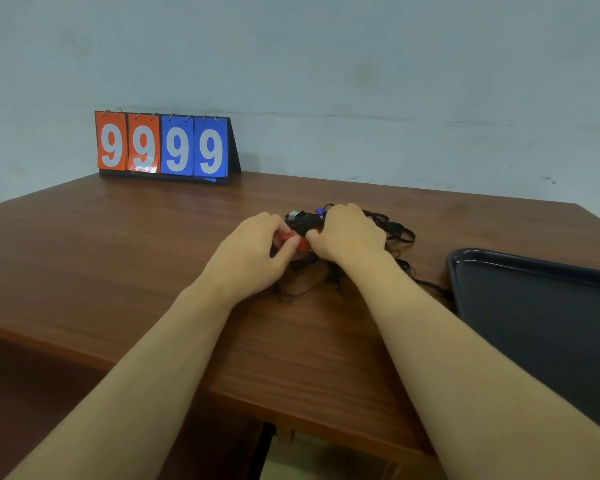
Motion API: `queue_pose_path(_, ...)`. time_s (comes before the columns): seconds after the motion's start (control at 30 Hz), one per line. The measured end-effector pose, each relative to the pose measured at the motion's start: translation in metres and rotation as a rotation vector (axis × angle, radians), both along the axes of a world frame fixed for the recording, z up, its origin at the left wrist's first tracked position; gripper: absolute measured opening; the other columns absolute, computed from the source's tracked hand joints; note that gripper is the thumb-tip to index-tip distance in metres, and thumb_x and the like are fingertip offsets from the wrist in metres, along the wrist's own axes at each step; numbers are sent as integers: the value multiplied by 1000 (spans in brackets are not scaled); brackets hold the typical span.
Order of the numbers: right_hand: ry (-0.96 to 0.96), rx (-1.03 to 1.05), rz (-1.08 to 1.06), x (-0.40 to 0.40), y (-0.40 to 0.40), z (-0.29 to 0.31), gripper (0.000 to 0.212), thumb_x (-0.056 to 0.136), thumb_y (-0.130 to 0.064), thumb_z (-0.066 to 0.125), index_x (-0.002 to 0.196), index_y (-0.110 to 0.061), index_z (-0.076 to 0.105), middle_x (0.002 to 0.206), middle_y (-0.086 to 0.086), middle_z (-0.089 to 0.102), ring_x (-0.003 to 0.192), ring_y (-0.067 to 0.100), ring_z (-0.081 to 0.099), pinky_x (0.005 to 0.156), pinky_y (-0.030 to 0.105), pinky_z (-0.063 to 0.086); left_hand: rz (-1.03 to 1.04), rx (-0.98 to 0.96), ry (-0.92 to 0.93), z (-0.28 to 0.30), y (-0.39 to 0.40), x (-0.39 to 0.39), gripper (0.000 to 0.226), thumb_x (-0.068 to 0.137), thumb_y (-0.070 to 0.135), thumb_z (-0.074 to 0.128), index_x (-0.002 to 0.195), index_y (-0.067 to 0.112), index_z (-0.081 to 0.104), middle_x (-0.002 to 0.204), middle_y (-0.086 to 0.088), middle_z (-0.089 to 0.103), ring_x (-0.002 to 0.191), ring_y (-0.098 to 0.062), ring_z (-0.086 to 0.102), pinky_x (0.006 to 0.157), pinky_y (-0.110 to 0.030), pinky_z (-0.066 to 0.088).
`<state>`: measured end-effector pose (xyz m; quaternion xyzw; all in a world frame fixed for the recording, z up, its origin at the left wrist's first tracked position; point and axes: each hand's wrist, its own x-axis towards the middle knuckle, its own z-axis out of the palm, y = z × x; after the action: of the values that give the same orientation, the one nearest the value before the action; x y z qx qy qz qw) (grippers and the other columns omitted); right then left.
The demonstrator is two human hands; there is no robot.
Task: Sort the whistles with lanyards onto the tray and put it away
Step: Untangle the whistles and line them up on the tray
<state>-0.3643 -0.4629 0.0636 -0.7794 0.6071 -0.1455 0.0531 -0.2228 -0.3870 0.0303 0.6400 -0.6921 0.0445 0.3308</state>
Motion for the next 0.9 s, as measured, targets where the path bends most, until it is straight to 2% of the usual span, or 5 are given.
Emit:
queue_pose_path(0.17, -83, 135, 34, -5, -10, 7, 44, 88, -54, 59, 107, -15, 60, 102, 7, 62, 91, 29, 63, 84, 44, 58, -9, 45, 103, 3, 0, -3, 16, 103, 35, 50, 114, 26, 57, 97, 13, 58, 88, -6, 56, 76, -21, 46)
queue_pose_path(0.33, -231, 186, 50, -14, -10, 10, 43, 89, -53, 58, 101, -12, 61, 83, 5, 60, 75, 22, 60, 67, 34, 52, -33, 35, 173, 7, 4, -5, 12, 105, 28, 48, 116, 24, 53, 98, 9, 59, 91, -8, 57, 74, -19, 42)
queue_pose_path(0.53, -434, 289, 86, -24, 0, 21, 40, 95, -51, 54, 95, -11, 55, 83, 3, 55, 77, 19, 53, 79, 36, 49, -71, 43, 253, 12, 10, -8, 14, 107, 30, 45, 119, 26, 49, 92, 14, 59, 81, -4, 59, 62, -11, 39)
queue_pose_path(0.73, -485, 289, 75, -23, -2, 19, 38, 96, -51, 49, 91, -13, 54, 84, 3, 55, 81, 20, 55, 89, 40, 53, -92, -15, 281, 13, 14, -10, 14, 107, 33, 44, 117, 26, 50, 86, 12, 61, 75, 5, 59, 61, -7, 41)
queue_pose_path(0.9, -485, 239, 61, -24, -4, 15, 38, 101, -46, 44, 86, -13, 54, 81, 3, 54, 74, 16, 51, 88, 40, 52, -99, -15, 263, 11, 12, -8, 10, 106, 27, 48, 116, 25, 50, 94, 9, 65, 83, 1, 63, 66, -8, 48)
